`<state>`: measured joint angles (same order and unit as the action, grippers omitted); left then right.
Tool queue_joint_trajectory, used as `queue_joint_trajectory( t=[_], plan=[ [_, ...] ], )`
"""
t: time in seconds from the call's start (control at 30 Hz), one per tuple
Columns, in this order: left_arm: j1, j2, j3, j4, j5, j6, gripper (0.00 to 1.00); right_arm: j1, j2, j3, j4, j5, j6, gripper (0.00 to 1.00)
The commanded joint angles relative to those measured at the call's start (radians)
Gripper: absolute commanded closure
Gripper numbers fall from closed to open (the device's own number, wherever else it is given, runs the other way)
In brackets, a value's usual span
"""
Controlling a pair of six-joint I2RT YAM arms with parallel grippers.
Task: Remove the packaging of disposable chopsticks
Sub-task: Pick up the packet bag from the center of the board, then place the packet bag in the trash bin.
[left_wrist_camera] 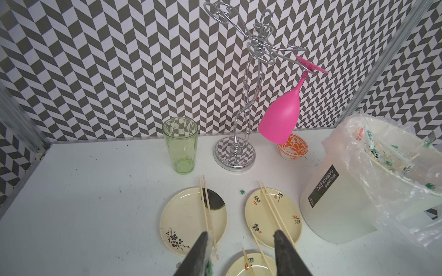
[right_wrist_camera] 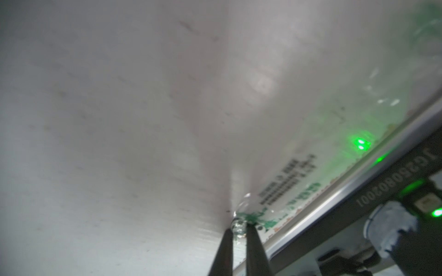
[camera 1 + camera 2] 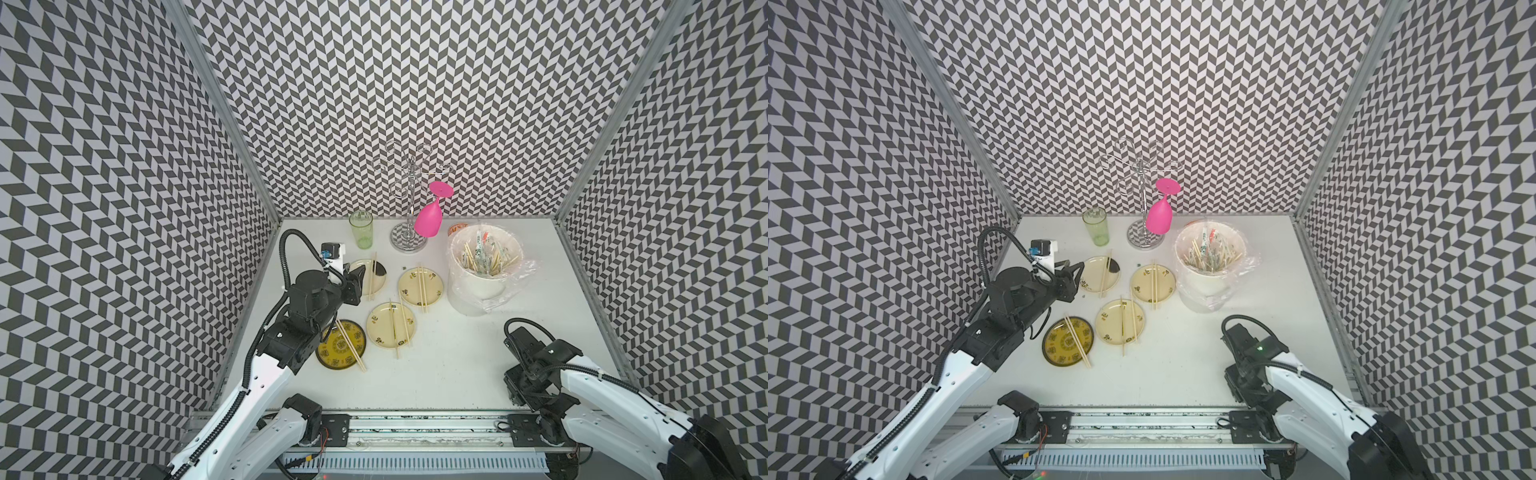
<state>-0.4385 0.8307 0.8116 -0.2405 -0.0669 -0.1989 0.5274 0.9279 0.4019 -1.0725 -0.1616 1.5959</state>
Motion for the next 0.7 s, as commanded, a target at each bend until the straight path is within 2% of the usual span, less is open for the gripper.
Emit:
queue_joint_trajectory(
  t=[0.0, 0.23, 0.33, 0.43, 0.6, 0.67],
  plan=[
    [-0.004, -0.003, -0.011, 0.009, -0.016, 0.007, 0.55, 0.005, -0.027, -0.054, -0.038, 0.038, 0.051, 1.0],
    [-0.006, -0.001, -0.014, 0.013, -0.013, 0.007, 0.55, 0.006, -0.091, -0.017, -0.065, 0.084, 0.065, 1.0],
    [-0.006, -0.004, -0.012, 0.009, -0.016, 0.006, 0.55, 0.005, -0.132, 0.107, -0.117, 0.185, 0.06, 1.0],
    [-0.006, -0.001, -0.003, 0.013, -0.02, 0.008, 0.55, 0.008, -0.208, 0.202, -0.092, 0.221, 0.026, 1.0],
    [-0.012, 0.016, 0.029, 0.022, -0.024, 0.019, 0.55, 0.008, -0.297, 0.357, -0.165, 0.35, 0.056, 1.0],
    [-0.013, 0.022, 0.041, 0.022, -0.027, 0.021, 0.55, 0.008, -0.305, 0.412, -0.147, 0.396, 0.013, 1.0]
  ],
)
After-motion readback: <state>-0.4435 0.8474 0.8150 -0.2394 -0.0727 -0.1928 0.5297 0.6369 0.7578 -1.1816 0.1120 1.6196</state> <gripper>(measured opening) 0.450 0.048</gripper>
